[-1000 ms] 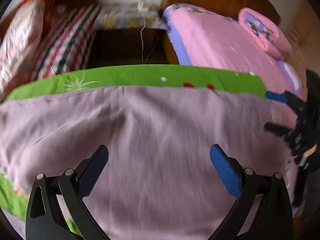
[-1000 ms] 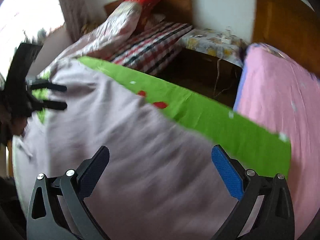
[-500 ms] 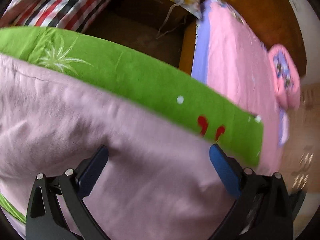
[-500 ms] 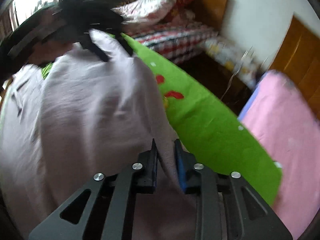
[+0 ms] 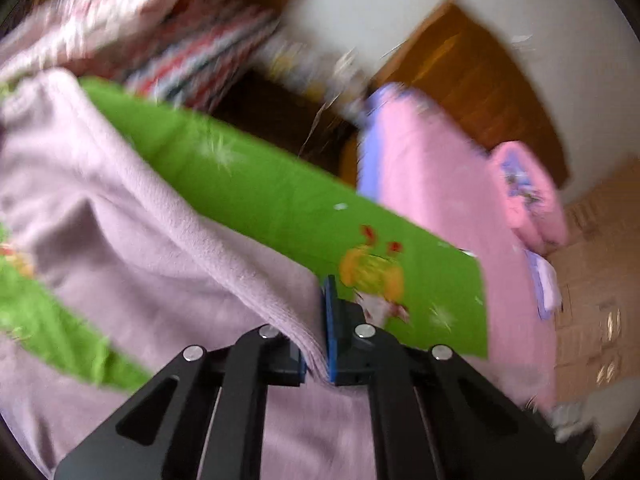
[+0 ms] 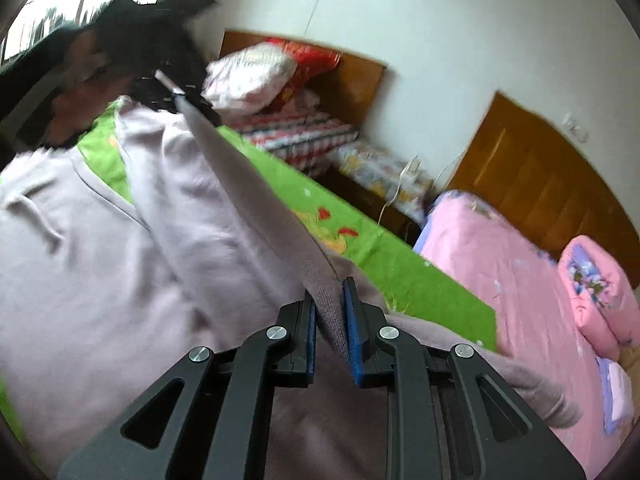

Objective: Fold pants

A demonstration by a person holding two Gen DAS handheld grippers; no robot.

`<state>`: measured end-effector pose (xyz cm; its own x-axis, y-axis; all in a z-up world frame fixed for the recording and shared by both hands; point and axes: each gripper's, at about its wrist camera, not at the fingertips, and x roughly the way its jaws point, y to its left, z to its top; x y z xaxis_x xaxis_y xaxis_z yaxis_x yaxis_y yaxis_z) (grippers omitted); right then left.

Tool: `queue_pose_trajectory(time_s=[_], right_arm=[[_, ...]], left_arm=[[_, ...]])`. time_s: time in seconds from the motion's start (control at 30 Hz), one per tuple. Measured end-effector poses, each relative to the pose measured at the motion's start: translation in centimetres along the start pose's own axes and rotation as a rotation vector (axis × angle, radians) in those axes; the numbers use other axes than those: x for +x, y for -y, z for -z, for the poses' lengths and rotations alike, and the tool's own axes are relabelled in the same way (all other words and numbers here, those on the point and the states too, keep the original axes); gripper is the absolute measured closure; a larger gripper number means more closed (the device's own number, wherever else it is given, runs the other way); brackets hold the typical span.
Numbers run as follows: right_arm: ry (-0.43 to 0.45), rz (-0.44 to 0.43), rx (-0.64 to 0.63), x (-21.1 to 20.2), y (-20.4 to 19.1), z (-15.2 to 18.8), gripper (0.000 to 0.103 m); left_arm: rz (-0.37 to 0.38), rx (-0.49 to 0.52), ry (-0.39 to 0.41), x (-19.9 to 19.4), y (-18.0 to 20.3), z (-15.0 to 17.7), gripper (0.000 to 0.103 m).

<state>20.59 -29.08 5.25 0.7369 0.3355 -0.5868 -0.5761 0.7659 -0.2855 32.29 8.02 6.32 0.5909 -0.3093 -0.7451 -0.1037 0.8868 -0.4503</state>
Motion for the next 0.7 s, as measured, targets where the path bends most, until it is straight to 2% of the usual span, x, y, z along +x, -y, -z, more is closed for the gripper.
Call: queue_pose_trajectory(time_s=[0.03,0.13,0.2,0.23,0.3,0.37,0.4,0.43,0.47,0.5,0.53,0.6,0.7], right_arm=[[0.014,-0.004,0.007,-1.6,-0.6,0.3,0.082],[0.018,-0.016,0.027,-5.3,-3.4,2.6,0.081],[-0.048,-0.046,0.053,-6.1,-5.7,5.7,0.078],[-0.087,-0.06,0.075,-6.1,-6.5,7.1,0.076],[-0.145,-0.069,0.116,-6.4,-7.6,9.5,0.074],[-0.157,-0.066,0.21,-7.6,-8.0,11.7,0.073],[-0.142,-0.075,0.272,-8.4,-7.7,12.3,0.069],[-0.124,-0.085,0.34,-9.4,-7.2,12.9,0.048],[-0.101,-0.087,0.424,-10.5,-6.4,13.7,0.035],[-0.078,-0.053,0.496,-11.6,-5.5,14.4,0.016],[-0.054,-0.035,0.539,-12.3,-5.1,14.8,0.015],[-0.01,-0.036,0.633,-13.5,-3.0,15.7,0.015],[-0.011,0.006,0.743,-13.8,-0.6,16.6,0.018]], left_arm=[[0.016,0.058,0.073,-3.3,0.4,2.8,0.097],[0.026,0.16,0.162,-7.9,0.2,10.2,0.096],[0.023,0.178,0.139,-8.1,-1.3,16.1,0.094],[0.017,0.177,0.114,-7.5,-2.0,17.3,0.092],[0.019,0.148,0.005,-4.9,-4.1,20.1,0.091],[0.042,0.113,-0.053,-3.3,-5.6,21.1,0.084],[0.071,0.112,-0.04,-3.2,-6.2,21.0,0.082],[0.08,0.121,-0.035,-3.6,-6.1,21.5,0.072],[0.084,0.13,-0.036,-4.0,-5.8,21.6,0.063],[0.076,0.138,-0.023,-4.3,-5.7,21.5,0.043],[0.057,0.15,0.0,-4.6,-5.4,21.5,0.032],[0.028,0.18,0.021,-5.3,-5.2,21.3,0.032],[0.016,0.184,0.028,-5.4,-5.5,21.4,0.031]])
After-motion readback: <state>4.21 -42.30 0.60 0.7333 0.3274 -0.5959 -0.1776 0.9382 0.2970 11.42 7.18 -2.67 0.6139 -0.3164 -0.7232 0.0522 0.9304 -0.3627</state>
